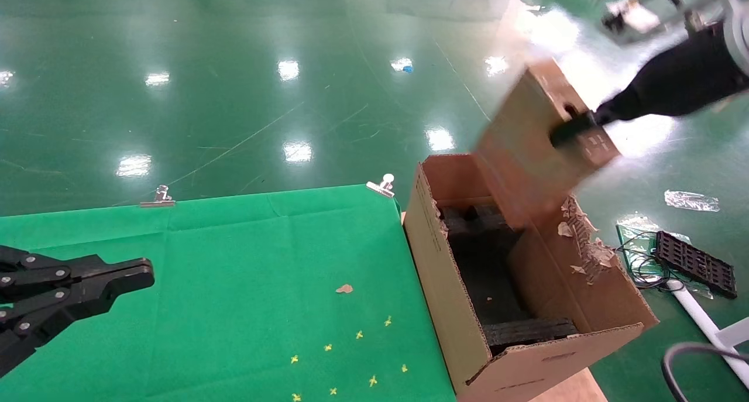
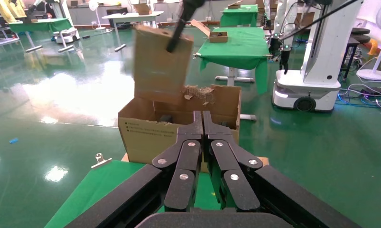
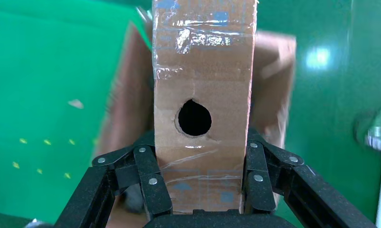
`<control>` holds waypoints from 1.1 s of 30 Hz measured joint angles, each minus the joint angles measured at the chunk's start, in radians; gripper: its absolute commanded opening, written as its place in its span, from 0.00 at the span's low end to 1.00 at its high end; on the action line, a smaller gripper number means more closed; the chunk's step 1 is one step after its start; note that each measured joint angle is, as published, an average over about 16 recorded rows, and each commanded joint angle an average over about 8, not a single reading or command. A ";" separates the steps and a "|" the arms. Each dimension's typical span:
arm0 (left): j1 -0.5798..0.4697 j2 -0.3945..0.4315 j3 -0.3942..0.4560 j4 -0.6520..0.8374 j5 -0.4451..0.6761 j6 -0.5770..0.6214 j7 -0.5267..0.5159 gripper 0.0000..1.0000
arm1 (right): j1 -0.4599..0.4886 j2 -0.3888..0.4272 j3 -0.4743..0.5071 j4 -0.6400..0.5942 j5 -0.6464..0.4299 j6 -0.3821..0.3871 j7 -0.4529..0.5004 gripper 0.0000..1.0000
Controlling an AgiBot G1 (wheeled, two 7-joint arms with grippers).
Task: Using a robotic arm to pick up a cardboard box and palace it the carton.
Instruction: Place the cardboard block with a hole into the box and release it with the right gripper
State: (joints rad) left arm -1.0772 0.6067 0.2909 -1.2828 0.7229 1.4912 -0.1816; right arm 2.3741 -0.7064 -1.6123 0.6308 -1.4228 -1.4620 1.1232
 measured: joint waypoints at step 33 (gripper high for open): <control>0.000 -0.001 0.002 0.000 -0.001 -0.001 0.001 1.00 | -0.441 -0.086 -0.038 -0.383 0.026 0.235 -0.053 0.00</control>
State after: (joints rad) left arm -1.0776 0.6059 0.2929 -1.2828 0.7215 1.4903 -0.1806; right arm 1.9331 -0.7921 -1.6501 0.2477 -1.3966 -1.2265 1.0702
